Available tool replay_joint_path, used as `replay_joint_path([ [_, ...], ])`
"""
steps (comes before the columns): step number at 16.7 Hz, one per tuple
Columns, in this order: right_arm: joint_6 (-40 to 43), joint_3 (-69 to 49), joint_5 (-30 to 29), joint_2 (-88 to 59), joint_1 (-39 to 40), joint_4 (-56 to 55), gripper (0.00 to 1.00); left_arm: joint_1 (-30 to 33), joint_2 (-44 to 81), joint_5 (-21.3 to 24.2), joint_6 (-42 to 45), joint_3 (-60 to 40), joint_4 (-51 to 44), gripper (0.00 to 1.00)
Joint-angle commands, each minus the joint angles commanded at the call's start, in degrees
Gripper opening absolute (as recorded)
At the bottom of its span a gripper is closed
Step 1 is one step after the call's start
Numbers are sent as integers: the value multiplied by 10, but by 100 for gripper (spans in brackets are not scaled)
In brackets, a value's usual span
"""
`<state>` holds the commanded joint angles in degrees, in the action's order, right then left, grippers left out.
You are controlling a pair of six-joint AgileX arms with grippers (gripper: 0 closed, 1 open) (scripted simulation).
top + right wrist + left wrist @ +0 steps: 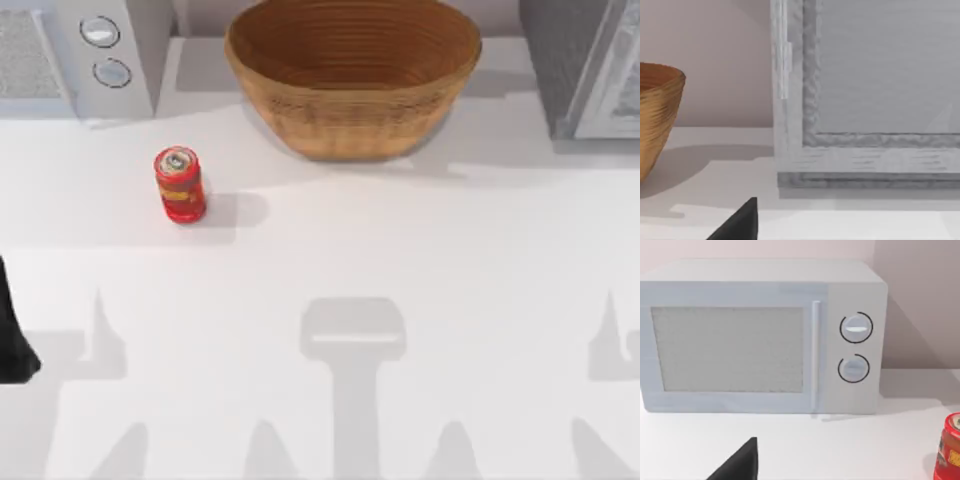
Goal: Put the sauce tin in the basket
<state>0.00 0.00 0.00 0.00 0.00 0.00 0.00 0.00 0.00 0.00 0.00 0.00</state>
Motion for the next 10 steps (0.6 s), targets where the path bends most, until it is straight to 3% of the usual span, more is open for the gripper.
replay_joint_path([
  [5, 0, 0, 0, 0, 0, 0, 100, -7, 22, 11, 17, -15, -8, 100],
  [10, 0, 0, 0, 0, 0, 0, 100, -40, 144, 79, 113, -105, -57, 100],
])
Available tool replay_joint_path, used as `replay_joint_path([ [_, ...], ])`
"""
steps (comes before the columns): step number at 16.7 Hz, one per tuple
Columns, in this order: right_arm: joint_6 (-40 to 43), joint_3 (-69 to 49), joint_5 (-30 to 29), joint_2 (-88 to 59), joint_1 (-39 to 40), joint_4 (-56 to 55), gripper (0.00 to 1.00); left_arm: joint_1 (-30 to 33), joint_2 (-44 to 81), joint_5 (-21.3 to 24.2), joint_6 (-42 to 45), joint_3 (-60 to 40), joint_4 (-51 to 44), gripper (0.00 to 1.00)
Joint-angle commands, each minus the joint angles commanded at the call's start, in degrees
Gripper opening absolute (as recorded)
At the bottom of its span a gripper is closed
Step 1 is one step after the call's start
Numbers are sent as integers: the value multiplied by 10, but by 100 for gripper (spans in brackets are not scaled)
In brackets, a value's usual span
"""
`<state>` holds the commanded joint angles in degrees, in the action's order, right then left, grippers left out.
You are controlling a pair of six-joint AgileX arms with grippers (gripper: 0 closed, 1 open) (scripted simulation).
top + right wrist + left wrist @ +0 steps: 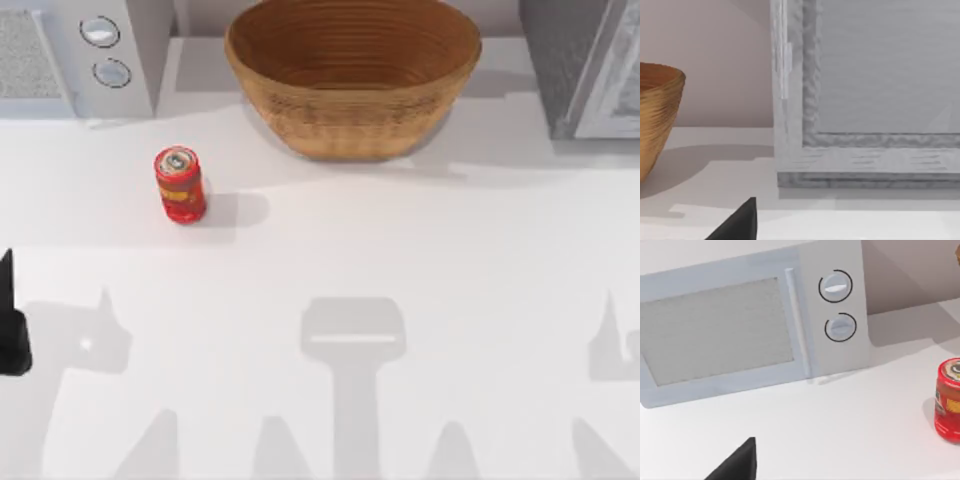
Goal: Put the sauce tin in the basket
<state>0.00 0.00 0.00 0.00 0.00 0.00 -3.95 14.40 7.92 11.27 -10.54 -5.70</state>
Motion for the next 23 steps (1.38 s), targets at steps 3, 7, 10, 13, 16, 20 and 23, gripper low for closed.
replay_joint_path([
  [3, 0, 0, 0, 0, 0, 0, 100, -21, 94, 53, 74, -71, -39, 100],
  [7, 0, 0, 0, 0, 0, 0, 100, -47, 219, 124, 171, -165, -94, 100],
  [10, 0, 0, 0, 0, 0, 0, 100, -65, 309, 176, 240, -230, -133, 100],
  [13, 0, 0, 0, 0, 0, 0, 100, -81, 397, 229, 309, -292, -173, 100],
  [16, 0, 0, 0, 0, 0, 0, 100, -95, 483, 280, 378, -354, -213, 100],
  [20, 0, 0, 0, 0, 0, 0, 100, -111, 594, 347, 468, -433, -265, 100],
  [23, 0, 0, 0, 0, 0, 0, 100, -120, 673, 395, 535, -490, -304, 100],
])
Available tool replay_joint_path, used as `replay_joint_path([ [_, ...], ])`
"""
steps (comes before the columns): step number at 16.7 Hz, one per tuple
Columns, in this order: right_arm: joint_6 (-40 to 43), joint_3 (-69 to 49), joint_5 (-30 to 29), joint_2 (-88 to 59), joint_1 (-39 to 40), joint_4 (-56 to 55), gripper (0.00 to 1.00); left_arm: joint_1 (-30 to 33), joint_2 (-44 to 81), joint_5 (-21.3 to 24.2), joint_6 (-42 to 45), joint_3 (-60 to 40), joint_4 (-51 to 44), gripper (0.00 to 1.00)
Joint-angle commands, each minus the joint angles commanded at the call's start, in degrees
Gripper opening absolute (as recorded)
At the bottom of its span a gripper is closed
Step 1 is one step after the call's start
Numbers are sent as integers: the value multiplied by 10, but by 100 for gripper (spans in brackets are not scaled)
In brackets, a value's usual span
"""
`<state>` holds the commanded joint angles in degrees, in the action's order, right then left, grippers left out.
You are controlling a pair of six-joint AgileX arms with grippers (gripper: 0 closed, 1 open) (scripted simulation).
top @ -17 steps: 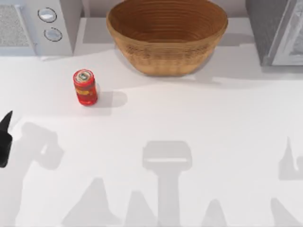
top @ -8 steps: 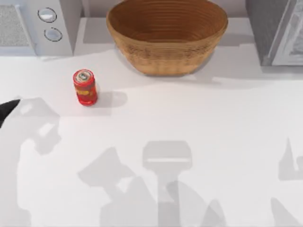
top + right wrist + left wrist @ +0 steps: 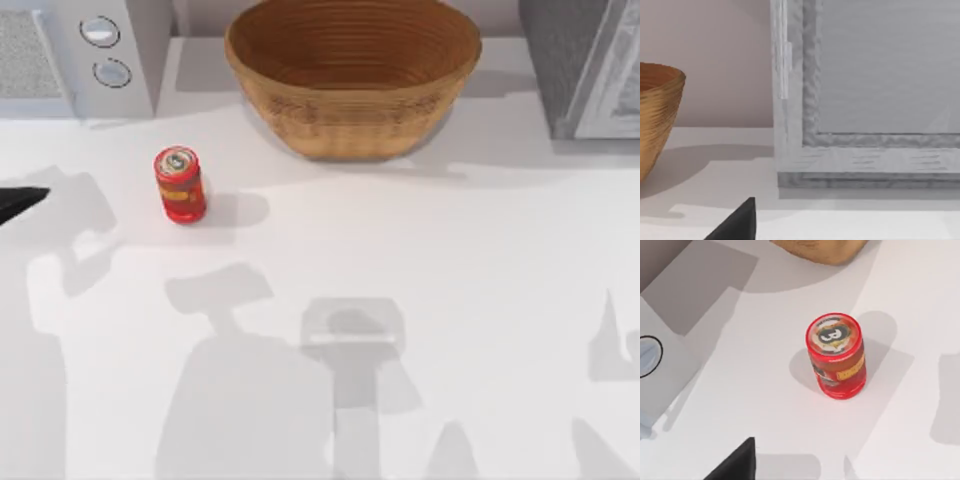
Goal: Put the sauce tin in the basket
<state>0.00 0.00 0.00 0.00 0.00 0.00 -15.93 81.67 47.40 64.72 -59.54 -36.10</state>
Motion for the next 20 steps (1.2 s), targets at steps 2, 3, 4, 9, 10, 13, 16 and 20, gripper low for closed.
replay_joint_path([
  [2, 0, 0, 0, 0, 0, 0, 100, -5, 51, 31, 43, -37, -26, 100],
  [3, 0, 0, 0, 0, 0, 0, 100, -7, 76, 46, 65, -56, -38, 100],
  [4, 0, 0, 0, 0, 0, 0, 100, -8, 100, 60, 86, -74, -51, 100],
  [9, 0, 0, 0, 0, 0, 0, 100, -14, 219, 127, 188, -160, -116, 100],
  [10, 0, 0, 0, 0, 0, 0, 100, -14, 243, 140, 207, -177, -129, 100],
  [13, 0, 0, 0, 0, 0, 0, 100, -15, 311, 175, 264, -225, -169, 100],
  [16, 0, 0, 0, 0, 0, 0, 100, -13, 378, 208, 318, -271, -209, 100],
  [20, 0, 0, 0, 0, 0, 0, 100, -6, 463, 250, 390, -330, -263, 100],
])
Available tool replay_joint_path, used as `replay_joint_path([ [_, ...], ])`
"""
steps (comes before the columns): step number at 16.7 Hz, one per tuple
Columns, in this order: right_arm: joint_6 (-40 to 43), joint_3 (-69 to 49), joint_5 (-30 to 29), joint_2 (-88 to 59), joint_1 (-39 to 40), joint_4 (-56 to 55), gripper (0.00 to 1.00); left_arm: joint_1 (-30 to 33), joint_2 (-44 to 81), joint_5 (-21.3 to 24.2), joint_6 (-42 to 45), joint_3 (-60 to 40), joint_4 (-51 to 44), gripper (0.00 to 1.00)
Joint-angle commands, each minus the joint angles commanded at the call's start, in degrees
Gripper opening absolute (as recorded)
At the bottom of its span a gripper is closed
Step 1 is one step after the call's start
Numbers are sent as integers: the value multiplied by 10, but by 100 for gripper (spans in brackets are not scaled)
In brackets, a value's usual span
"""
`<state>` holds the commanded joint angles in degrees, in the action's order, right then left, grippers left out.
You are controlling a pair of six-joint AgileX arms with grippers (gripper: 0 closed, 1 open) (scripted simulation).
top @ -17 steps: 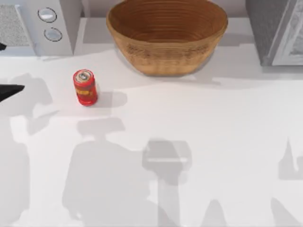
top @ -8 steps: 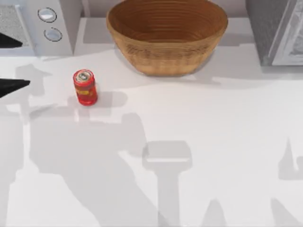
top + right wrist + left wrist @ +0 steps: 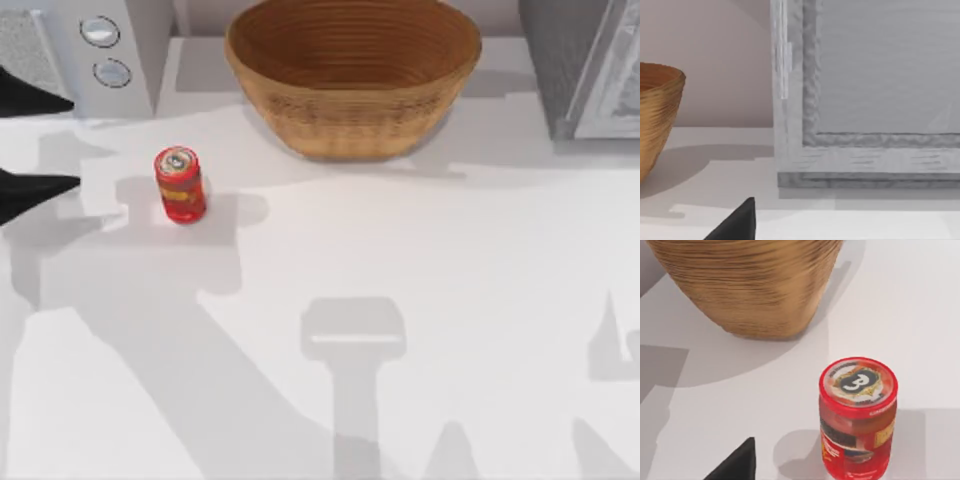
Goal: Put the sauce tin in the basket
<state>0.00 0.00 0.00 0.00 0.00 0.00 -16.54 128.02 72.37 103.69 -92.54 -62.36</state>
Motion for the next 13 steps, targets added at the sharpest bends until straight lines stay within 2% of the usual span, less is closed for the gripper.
replay_joint_path([
  [9, 0, 0, 0, 0, 0, 0, 100, 24, 188, 84, 159, -133, -122, 100],
  [13, 0, 0, 0, 0, 0, 0, 100, 43, 255, 106, 216, -181, -177, 100],
])
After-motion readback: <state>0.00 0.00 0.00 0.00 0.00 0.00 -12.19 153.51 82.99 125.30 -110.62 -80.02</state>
